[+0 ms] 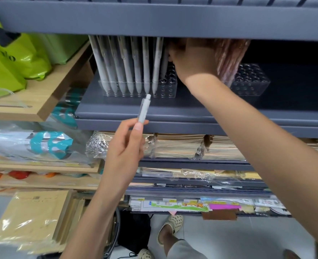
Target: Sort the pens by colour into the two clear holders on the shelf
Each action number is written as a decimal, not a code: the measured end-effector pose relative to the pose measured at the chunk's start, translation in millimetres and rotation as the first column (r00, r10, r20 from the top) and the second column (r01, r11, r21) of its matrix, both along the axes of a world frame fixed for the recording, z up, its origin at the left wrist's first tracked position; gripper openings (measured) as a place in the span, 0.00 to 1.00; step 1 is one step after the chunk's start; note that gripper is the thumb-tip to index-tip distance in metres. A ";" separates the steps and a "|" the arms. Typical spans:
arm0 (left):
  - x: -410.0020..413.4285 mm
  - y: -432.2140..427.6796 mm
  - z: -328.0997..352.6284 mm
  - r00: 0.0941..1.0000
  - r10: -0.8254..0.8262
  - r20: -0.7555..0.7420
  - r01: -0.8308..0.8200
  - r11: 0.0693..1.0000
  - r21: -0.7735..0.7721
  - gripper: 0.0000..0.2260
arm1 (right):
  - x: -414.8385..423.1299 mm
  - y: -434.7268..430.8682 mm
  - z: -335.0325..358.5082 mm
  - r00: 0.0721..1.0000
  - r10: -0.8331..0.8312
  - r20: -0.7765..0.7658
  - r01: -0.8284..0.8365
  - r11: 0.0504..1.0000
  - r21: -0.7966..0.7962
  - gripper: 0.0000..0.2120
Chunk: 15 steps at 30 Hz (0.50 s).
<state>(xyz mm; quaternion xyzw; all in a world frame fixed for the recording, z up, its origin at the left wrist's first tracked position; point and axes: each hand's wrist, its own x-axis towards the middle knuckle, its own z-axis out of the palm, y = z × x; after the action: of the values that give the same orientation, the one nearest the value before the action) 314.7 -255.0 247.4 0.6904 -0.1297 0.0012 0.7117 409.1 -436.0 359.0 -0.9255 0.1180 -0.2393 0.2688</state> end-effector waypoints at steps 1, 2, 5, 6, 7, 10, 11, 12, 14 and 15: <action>0.5 -0.5 -0.1 1.000 0.009 -0.007 -0.010 1.000 -0.010 0.11 | 1.2 0.9 1.3 1.000 0.001 -0.030 -0.001 1.000 0.017 0.19; 0.9 -0.7 -0.5 1.000 0.019 -0.016 -0.019 1.000 -0.021 0.11 | 2.9 1.4 2.4 0.999 0.007 -0.052 -0.005 0.999 0.039 0.19; 1.2 0.6 0.1 1.000 0.030 0.009 -0.029 0.999 -0.044 0.11 | 4.1 3.7 5.2 0.997 0.003 -0.079 -0.001 1.000 0.028 0.18; 0.9 1.4 0.6 0.999 0.032 0.034 -0.030 0.999 -0.041 0.10 | 5.0 3.8 5.8 0.996 0.006 -0.088 -0.004 1.000 0.018 0.19; 0.7 2.5 1.2 0.998 0.035 0.059 -0.033 0.999 -0.033 0.09 | 4.9 3.8 6.7 0.995 0.013 -0.094 -0.011 1.000 0.016 0.19; 1.0 5.4 2.8 0.990 0.073 0.118 -0.071 0.997 -0.025 0.07 | -1.7 4.7 9.3 0.997 0.015 -0.079 -0.011 0.999 0.050 0.19; 2.2 6.2 3.7 0.986 0.098 0.134 -0.095 0.995 -0.035 0.06 | -6.8 4.8 9.1 0.999 0.018 -0.045 -0.015 0.997 0.076 0.18; 3.7 7.0 5.0 0.982 0.122 0.146 -0.117 0.992 -0.046 0.06 | -13.2 5.2 7.2 0.999 0.036 0.010 -0.036 0.992 0.118 0.17; 6.7 7.6 8.7 0.975 0.152 0.163 -0.143 0.988 -0.064 0.06 | -32.6 10.1 -2.1 0.986 0.093 0.135 -0.127 0.953 0.275 0.10; 7.8 7.3 10.6 0.973 0.162 0.167 -0.152 0.986 -0.071 0.06 | -44.3 14.5 -8.1 0.979 0.124 0.165 -0.176 0.916 0.360 0.07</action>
<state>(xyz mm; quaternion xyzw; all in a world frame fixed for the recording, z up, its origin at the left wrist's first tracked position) 322.5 -247.7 258.0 0.6751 -0.1355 0.1206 0.7151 364.8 -421.5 350.9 -0.8451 0.0709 -0.2549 0.4646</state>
